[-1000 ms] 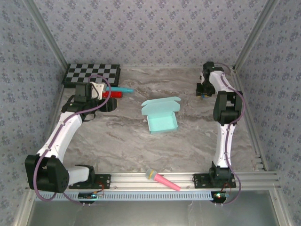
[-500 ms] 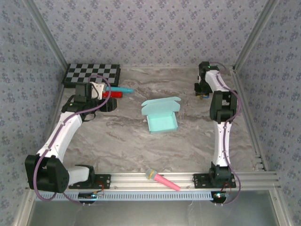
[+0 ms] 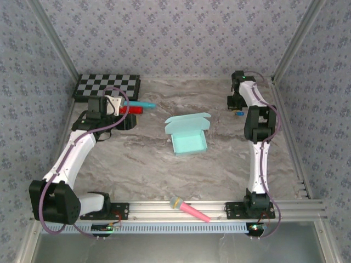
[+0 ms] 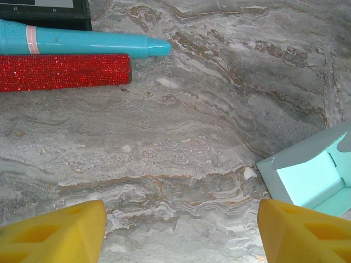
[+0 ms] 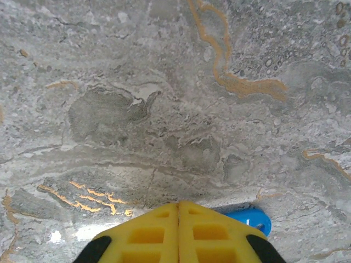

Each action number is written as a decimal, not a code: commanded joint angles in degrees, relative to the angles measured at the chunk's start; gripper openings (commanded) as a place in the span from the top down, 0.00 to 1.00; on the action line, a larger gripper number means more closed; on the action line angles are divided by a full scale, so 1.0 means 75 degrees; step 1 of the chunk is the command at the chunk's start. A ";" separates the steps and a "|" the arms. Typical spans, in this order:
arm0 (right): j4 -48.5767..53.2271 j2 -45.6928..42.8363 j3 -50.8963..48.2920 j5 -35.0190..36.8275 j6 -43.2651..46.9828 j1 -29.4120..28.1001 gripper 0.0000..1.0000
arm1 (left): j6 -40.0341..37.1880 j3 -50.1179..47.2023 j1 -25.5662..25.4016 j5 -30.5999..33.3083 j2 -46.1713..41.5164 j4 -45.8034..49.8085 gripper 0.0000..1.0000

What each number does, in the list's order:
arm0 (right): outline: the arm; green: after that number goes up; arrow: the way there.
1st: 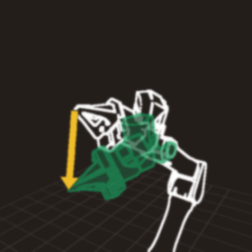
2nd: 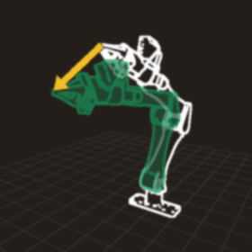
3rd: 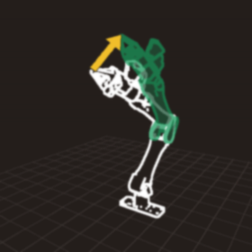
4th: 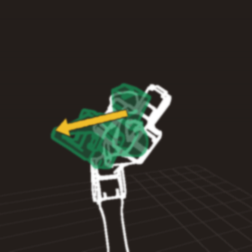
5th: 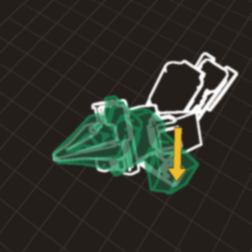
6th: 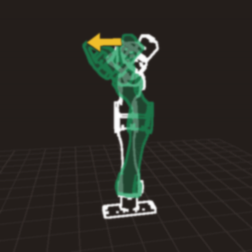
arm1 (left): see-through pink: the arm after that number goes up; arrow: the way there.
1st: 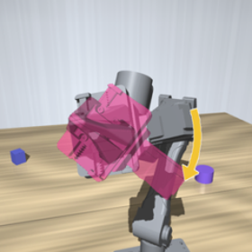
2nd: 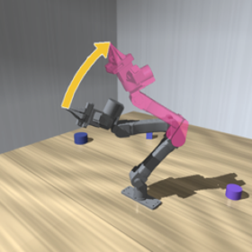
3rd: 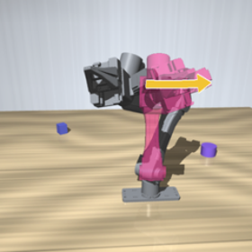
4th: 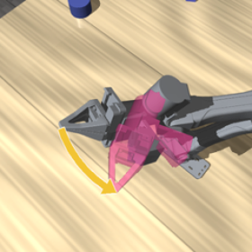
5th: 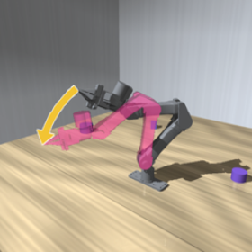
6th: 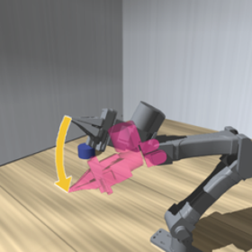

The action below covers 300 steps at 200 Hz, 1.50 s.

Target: Fold the paper box

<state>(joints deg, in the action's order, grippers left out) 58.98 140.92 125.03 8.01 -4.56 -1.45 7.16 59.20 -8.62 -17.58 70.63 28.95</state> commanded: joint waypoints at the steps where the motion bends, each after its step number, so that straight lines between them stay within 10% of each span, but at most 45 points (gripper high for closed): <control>1: 0.0303 -0.0238 -0.0065 0.0116 0.0033 -0.0087 0.98 | 0.0061 0.0256 0.0048 -0.0198 -0.0025 0.0124 0.27; 184: -0.2479 -0.7268 -0.7194 -0.1278 -0.0653 -0.0169 1.00 | 0.0135 0.0234 0.0058 -0.0292 0.0016 0.0035 0.27; 300: -0.3549 -0.9376 -0.9207 -0.2260 -0.1172 -0.3049 1.00 | 0.0124 0.0240 0.0060 -0.0263 0.0016 0.0042 0.27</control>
<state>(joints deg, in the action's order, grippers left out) 35.31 69.12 55.18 -6.46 -12.93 -21.41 7.22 59.20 -8.62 -18.65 70.63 28.95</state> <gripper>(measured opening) 0.054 0.732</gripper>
